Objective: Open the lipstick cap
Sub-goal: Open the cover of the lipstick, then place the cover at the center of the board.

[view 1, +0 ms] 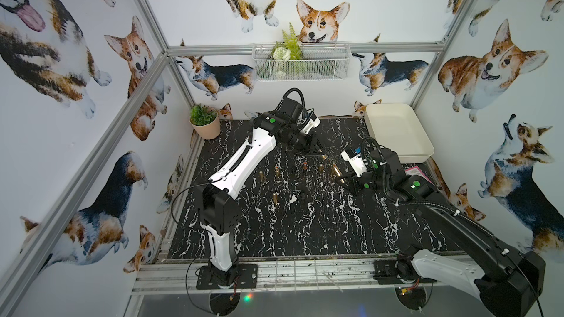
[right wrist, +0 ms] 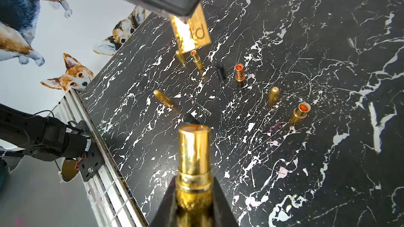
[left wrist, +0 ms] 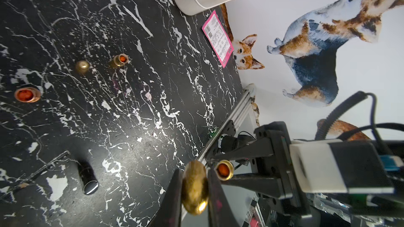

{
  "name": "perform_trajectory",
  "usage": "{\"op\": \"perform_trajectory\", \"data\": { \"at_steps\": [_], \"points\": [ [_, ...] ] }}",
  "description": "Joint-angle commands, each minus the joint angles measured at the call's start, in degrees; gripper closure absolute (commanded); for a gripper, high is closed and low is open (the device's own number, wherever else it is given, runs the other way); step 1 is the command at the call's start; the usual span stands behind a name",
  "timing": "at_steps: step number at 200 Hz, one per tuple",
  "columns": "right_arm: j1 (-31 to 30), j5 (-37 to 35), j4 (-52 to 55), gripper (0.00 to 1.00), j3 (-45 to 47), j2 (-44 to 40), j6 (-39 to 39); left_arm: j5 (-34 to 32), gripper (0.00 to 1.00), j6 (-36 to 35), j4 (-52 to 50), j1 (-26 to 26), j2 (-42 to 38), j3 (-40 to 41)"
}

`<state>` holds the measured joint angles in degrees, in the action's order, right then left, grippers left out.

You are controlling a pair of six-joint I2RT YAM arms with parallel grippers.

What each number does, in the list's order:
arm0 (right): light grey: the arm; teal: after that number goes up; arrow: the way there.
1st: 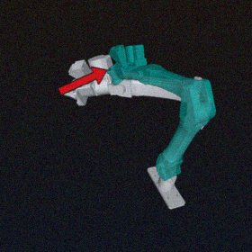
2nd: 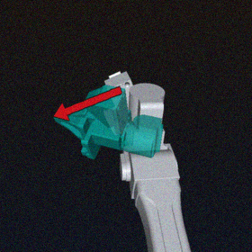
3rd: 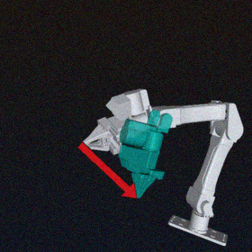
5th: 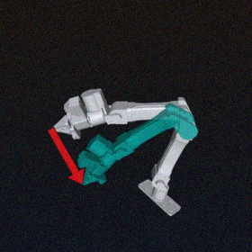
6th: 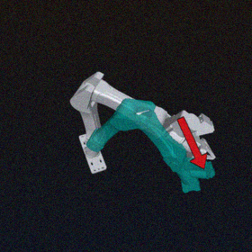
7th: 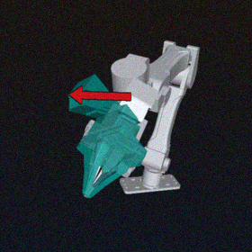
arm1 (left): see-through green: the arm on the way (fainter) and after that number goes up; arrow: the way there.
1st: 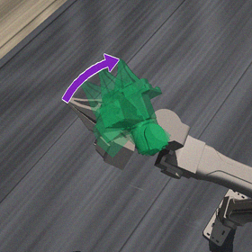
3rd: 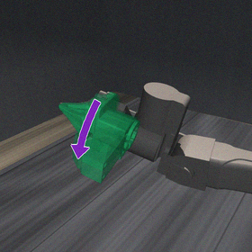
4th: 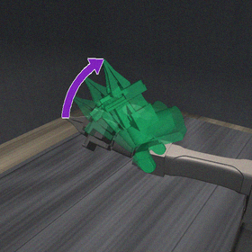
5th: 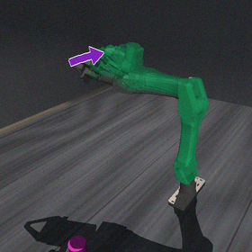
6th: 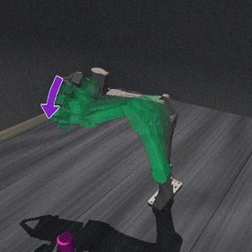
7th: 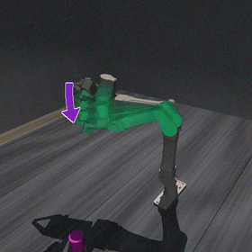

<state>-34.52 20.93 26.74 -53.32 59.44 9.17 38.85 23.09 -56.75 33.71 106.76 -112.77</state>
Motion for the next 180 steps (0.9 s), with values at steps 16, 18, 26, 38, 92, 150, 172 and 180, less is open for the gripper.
{"op": "perform_trajectory", "data": {
  "at_steps": [16,18,26,38,92,150,172,180],
  "points": [
    [-0.19,-4.70,0.30,0.99,1.15,-4.72,2.46,-17.03,1.00,-1.38,4.59,2.61,-1.63,6.03],
    [-0.19,-5.14,0.32,0.99,1.25,-5.00,2.57,-18.15,1.00,-1.51,5.10,2.92,-1.70,6.65],
    [-0.20,-7.75,0.77,0.99,1.20,-6.11,3.00,-22.15,1.00,-1.92,7.11,4.36,-1.90,8.95],
    [-0.19,-12.25,1.78,0.99,0.98,-7.55,3.58,-27.05,1.00,-2.50,10.73,6.67,-1.91,12.24],
    [-0.19,-24.93,3.15,0.98,1.92,-13.39,5.59,-41.23,1.00,-4.62,21.20,14.55,2.84,18.30],
    [-0.13,-28.60,3.05,0.97,2.96,-15.06,5.98,-44.02,1.00,-5.01,23.93,19.23,9.78,17.00],
    [-0.12,-28.61,2.79,0.97,3.30,-14.88,5.78,-47.51,1.00,-5.14,24.23,20.86,11.35,17.66],
    [-0.11,-28.66,2.60,0.96,3.38,-14.88,5.77,-48.14,1.00,-5.23,25.04,21.18,11.45,18.62]
  ]
}}
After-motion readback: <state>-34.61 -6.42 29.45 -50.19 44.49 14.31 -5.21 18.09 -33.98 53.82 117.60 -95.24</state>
